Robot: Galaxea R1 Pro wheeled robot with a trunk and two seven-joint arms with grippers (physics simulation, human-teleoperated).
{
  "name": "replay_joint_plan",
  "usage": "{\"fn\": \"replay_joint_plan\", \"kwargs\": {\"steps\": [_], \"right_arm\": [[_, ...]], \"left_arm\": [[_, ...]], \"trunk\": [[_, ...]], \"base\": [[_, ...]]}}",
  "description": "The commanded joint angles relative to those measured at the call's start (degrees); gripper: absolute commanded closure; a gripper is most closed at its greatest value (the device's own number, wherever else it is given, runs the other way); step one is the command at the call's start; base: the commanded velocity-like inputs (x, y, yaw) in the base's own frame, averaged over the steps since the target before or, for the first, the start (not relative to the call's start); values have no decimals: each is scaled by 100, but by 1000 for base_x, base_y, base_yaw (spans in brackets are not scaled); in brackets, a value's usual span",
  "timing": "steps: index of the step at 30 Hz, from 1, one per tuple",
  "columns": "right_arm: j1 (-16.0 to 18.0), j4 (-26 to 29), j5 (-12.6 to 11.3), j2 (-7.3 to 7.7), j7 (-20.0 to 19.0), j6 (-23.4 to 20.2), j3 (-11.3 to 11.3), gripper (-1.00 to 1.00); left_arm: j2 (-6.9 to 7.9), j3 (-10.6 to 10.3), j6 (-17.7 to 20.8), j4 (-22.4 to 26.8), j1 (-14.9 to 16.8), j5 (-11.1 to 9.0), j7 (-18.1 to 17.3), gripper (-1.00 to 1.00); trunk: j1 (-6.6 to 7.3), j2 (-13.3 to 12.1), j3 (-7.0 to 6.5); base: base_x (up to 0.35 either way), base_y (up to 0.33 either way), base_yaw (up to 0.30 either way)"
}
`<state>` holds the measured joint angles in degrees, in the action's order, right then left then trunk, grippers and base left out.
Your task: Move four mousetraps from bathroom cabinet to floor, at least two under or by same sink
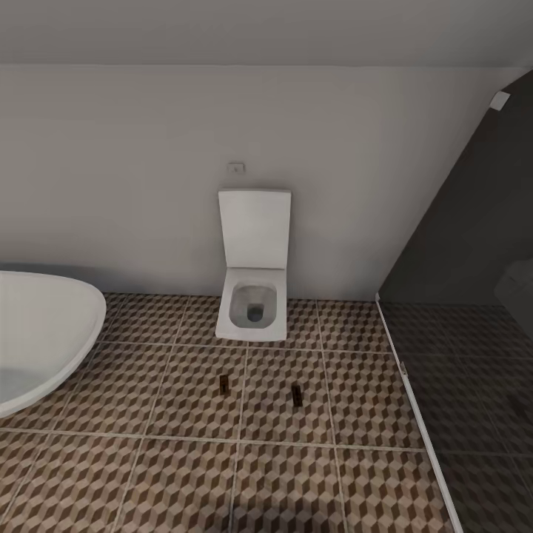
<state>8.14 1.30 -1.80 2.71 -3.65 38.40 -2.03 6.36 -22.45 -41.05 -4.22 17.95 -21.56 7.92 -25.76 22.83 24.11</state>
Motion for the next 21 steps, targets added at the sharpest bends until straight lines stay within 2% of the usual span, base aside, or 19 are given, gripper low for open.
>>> {"fn": "replay_joint_plan", "kwargs": {"steps": [1, 21], "right_arm": [[3, -5, -22, 2, -22, 19, -16, -100], [3, -6, -22, 2, -22, 19, -13, -100]], "left_arm": [[-3, -49, -25, -18, 7, -15, 25, -100], [-3, -49, -25, -18, 7, -15, 25, -100]], "trunk": [[-3, 9, 8], [-3, 9, 8]], "base": [[0, 0, 0], [0, 0, 0]]}}
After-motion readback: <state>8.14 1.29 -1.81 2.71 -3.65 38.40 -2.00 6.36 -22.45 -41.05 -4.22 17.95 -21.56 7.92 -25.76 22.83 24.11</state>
